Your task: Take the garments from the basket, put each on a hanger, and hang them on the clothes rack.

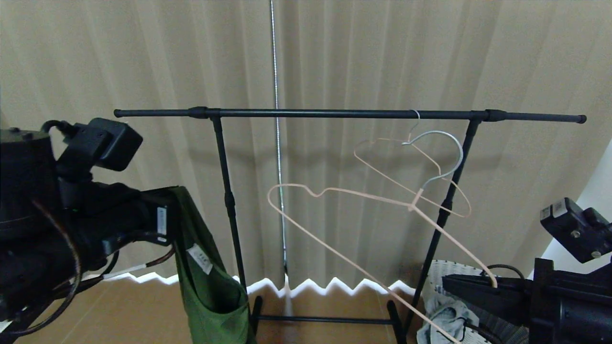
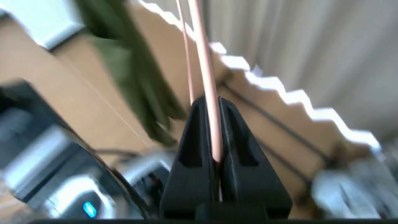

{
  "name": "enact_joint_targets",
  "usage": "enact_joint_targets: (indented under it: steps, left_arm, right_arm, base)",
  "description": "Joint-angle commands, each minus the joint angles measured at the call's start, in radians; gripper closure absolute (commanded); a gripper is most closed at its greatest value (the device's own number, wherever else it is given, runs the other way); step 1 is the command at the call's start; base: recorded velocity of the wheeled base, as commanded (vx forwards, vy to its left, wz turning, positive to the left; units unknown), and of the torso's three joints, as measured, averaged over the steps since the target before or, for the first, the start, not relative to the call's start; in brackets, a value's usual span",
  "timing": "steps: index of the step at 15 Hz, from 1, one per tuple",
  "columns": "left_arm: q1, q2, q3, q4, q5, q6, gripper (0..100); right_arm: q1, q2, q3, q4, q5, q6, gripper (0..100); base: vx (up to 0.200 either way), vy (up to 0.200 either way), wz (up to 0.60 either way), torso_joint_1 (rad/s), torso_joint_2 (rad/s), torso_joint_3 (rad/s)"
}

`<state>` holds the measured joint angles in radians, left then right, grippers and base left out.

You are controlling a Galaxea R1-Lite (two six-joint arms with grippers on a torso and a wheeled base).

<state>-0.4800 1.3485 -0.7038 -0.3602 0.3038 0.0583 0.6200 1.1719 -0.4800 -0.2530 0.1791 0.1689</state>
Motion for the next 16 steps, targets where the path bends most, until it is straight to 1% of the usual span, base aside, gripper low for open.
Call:
enact_joint_targets:
  steps: [1, 4, 8, 10, 14, 16]
  left_arm:
    - [-0.043, 0.149, -0.089, -0.032, 0.064, -0.028, 100]
    - [-0.043, 0.202, -0.1, -0.098, 0.093, -0.032, 100]
    - [-0.052, 0.198, -0.1, -0.103, 0.1, -0.034, 100]
    - [-0.069, 0.192, -0.1, -0.103, 0.101, -0.032, 100]
    - [-0.072, 0.181, -0.098, -0.103, 0.101, -0.034, 100]
    - [-0.071, 0.17, -0.095, -0.102, 0.101, -0.034, 100]
  right_arm:
    - [0.066, 0.032, -0.005, -0.011, 0.0, 0.007, 100]
    - [0.124, 0.017, -0.003, -0.011, 0.0, 0.011, 100]
    - [0.152, 0.026, -0.026, -0.012, 0.002, 0.015, 100]
    - [0.153, 0.066, -0.054, -0.012, 0.0, 0.02, 100]
    - [0.152, 0.126, -0.098, -0.012, -0.003, 0.027, 100]
    - [0.15, 0.181, -0.117, -0.057, -0.049, 0.026, 100]
  base:
    - [0.0, 0.0, 0.0, 0.0, 0.0, 0.0]
    - [0.0, 0.0, 0.0, 0.0, 0.0, 0.0]
    - [0.0, 0.0, 0.0, 0.0, 0.0, 0.0]
    - [0.0, 0.0, 0.0, 0.0, 0.0, 0.0]
    - [0.0, 0.0, 0.0, 0.0, 0.0, 0.0]
    - [0.0, 0.0, 0.0, 0.0, 0.0, 0.0]
